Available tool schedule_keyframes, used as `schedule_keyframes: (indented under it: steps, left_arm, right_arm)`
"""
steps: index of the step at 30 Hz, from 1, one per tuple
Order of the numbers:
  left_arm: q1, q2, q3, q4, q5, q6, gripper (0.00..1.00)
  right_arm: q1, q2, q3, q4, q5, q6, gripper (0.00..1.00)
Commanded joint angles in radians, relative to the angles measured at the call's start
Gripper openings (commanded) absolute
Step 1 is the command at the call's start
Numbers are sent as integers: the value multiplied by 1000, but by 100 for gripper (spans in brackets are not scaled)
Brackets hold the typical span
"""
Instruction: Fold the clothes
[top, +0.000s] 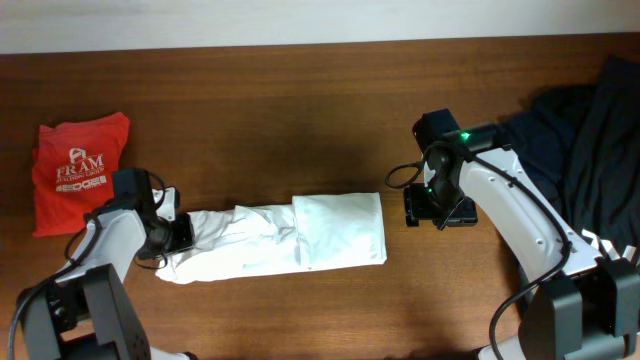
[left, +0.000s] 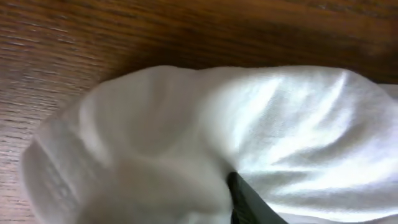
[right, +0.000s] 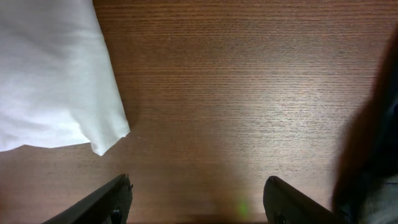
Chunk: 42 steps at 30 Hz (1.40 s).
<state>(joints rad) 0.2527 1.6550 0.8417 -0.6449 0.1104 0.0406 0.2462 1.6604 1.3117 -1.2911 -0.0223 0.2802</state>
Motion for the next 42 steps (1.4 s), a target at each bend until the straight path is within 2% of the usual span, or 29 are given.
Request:
schedule_keyframes:
  steps: [1,2,4,7,10,11,12,14,17,22,26,29,31,32,33,35,36,37,38,39,40,42]
  left_arm:
    - [-1,25,95,-103,-37,-3,18]
    - [-1,24,156,-138,-39,-3,0]
    - [-1,24,259,-222,-60,-3,0]
    - [-1,24,447,-405,-233,-3,0]
    - [-2,24,624,-531,-238,-7,0]
    - [-11,24,670,-570,-217,-41,0]
    - [-44,24,689,-595,-134,-44,0]
    - [-141,24,689,-616,-94,-50,0]
    - [-377,33,684,-604,-95,-79,1]
    - [-615,119,663,-598,-90,-138,1]
    - [-723,197,663,-597,-47,-160,1]
    - [-732,198,663,-575,29,-161,1]
    - [-732,198,663,-570,34,-213,2]
    - [-732,198,663,-566,85,-212,2]
    - [-732,198,663,-553,180,-212,11]
    - [-732,198,663,-545,309,-211,53]
    - [-732,198,663,-549,370,-204,70]
    - [-727,197,664,-549,384,-204,72]
    - [-703,196,673,-558,383,-151,71]
    - [-652,195,699,-572,367,-121,71]
    - [-602,195,724,-576,321,-122,71]
    - [-431,199,744,-493,174,-122,71]
  right_arm:
    - [-6,2,5,-3,20,-3,72]
    - [-6,2,5,-3,20,-3,72]
    - [-6,2,5,-3,20,-3,72]
    - [-6,2,5,-3,50,-4,75]
    - [-10,2,5,0,108,-4,78]
    - [-27,2,5,8,113,-4,79]
    - [-45,2,5,15,113,-4,79]
    - [-83,2,5,19,113,-4,79]
    - [-111,2,5,19,113,-19,79]
    - [-111,2,5,19,113,-21,79]
    - [-111,2,5,19,113,-22,79]
    - [-111,2,5,19,113,-22,79]
    - [-111,2,5,18,113,-22,79]
    - [-111,2,5,19,113,-22,79]
    - [-111,2,5,19,109,-22,79]
    - [-111,2,5,20,109,-22,82]
    - [-111,2,5,20,109,-22,83]
    - [-111,2,5,23,109,-22,84]
    - [-111,2,5,31,85,-24,86]
    - [-110,2,5,45,2,-85,87]
    - [-108,2,5,64,-199,-222,87]
    - [-90,2,5,94,-632,-394,82]
